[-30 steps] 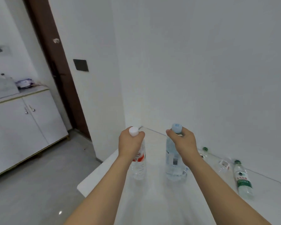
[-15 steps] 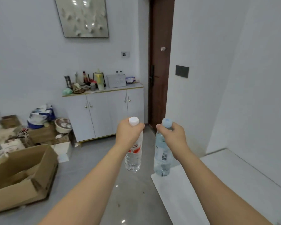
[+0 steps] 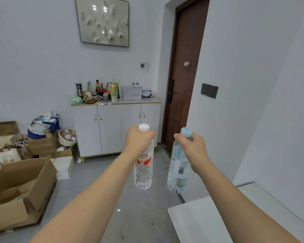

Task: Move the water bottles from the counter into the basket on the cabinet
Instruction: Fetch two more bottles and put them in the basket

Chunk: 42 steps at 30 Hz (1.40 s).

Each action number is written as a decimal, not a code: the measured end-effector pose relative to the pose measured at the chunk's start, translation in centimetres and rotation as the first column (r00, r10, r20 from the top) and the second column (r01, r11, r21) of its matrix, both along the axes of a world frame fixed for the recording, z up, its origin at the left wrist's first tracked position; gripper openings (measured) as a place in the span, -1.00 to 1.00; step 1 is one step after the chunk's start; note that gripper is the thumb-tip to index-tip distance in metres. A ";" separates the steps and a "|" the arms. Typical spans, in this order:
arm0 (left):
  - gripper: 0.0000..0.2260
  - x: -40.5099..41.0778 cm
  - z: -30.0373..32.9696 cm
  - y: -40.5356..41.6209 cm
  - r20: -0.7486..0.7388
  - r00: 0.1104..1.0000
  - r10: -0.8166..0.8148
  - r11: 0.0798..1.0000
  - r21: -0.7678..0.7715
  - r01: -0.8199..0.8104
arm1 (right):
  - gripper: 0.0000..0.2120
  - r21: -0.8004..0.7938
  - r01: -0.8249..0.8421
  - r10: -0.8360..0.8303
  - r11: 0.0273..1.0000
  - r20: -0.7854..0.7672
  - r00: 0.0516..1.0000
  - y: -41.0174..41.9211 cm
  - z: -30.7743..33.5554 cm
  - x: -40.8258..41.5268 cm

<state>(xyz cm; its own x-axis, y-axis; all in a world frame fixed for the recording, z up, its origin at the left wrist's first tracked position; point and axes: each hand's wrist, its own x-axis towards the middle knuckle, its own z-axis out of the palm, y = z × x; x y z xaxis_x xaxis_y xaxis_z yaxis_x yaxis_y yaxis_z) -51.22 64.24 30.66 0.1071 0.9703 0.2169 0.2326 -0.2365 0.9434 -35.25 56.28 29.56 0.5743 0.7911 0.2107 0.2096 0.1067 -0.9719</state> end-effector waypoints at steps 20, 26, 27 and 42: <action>-0.86 6.5 5.2 24.6 0.043 0.999 -0.017 0.999 0.037 0.016 | -0.86 0.112 -0.094 0.091 0.989 0.025 0.995 26.2 2.6 8.5; -0.84 5.7 5.1 33.0 0.078 0.997 0.009 1.000 0.019 -0.011 | -0.76 0.103 -0.119 0.122 0.987 -0.022 0.992 35.0 1.9 8.8; -0.84 5.7 5.0 34.5 0.075 0.997 0.011 1.000 0.017 -0.012 | -0.75 0.102 -0.125 0.129 0.987 -0.032 0.991 36.5 1.7 8.7; -0.73 3.7 7.1 58.7 0.140 0.982 -0.130 0.990 0.068 0.121 | -0.81 0.166 -0.082 0.094 0.983 -0.066 0.993 59.5 3.5 7.5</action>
